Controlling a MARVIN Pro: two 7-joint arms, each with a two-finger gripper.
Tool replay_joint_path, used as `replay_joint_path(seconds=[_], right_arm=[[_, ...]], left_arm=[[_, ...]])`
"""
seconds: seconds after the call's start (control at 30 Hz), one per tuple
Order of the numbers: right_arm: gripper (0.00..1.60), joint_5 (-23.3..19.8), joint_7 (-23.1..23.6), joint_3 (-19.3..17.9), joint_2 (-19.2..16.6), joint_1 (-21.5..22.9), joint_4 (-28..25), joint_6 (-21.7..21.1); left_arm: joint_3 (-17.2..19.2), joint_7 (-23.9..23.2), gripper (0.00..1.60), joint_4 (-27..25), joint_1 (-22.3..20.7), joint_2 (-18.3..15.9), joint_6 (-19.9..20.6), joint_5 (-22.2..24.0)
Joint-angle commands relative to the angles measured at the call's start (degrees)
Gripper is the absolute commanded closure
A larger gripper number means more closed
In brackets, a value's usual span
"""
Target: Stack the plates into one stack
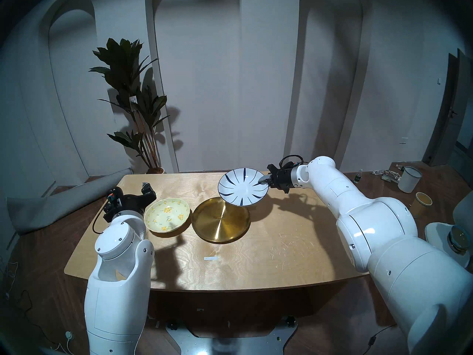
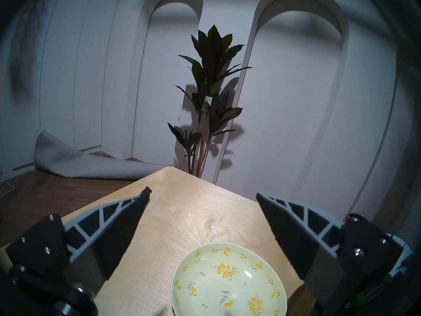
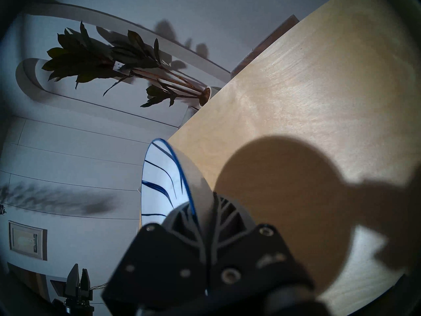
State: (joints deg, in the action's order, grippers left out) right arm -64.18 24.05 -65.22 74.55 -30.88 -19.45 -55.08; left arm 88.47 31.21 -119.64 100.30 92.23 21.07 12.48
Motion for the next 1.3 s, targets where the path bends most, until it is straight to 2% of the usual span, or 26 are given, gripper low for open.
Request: replay_joint_path(seconds=[0.0, 0.3, 0.47, 0.67, 0.97, 1.27], right_arm=[[1.60, -0.19, 2.81, 0.75, 2.13, 3.07, 0.67, 0.08], [1.60, 0.45, 5.67, 2.85, 3.84, 2.46, 1.74, 0.08], [1.60, 0.93, 7.27, 4.40, 4.60, 2.31, 1.85, 0.08], [1.60, 1.39, 9.89, 6.46, 5.23, 2.36, 1.65, 0.08], [1.60, 2.28, 14.80, 10.11, 5.10, 2.12, 1.61, 0.08], [1.60, 3.37, 21.71, 14.85, 3.80, 2.37, 1.51, 0.08]], left_arm=[[0.30, 2.07, 0.00, -1.84, -1.01, -0.11, 0.59, -0.62], [-0.39, 1.91, 0.00, -0.95, -1.02, -1.36, 0.89, -1.90], [-0.81, 0.42, 0.00, 0.09, -0.31, -4.36, -0.96, -3.73], [0.05, -0.72, 0.00, 2.14, -0.61, -6.09, -3.11, -4.82], [1.07, -1.82, 0.00, 4.86, -1.59, -7.02, -5.96, -5.54], [1.38, -2.00, 0.00, 10.47, -5.12, -7.93, -9.39, -7.55]])
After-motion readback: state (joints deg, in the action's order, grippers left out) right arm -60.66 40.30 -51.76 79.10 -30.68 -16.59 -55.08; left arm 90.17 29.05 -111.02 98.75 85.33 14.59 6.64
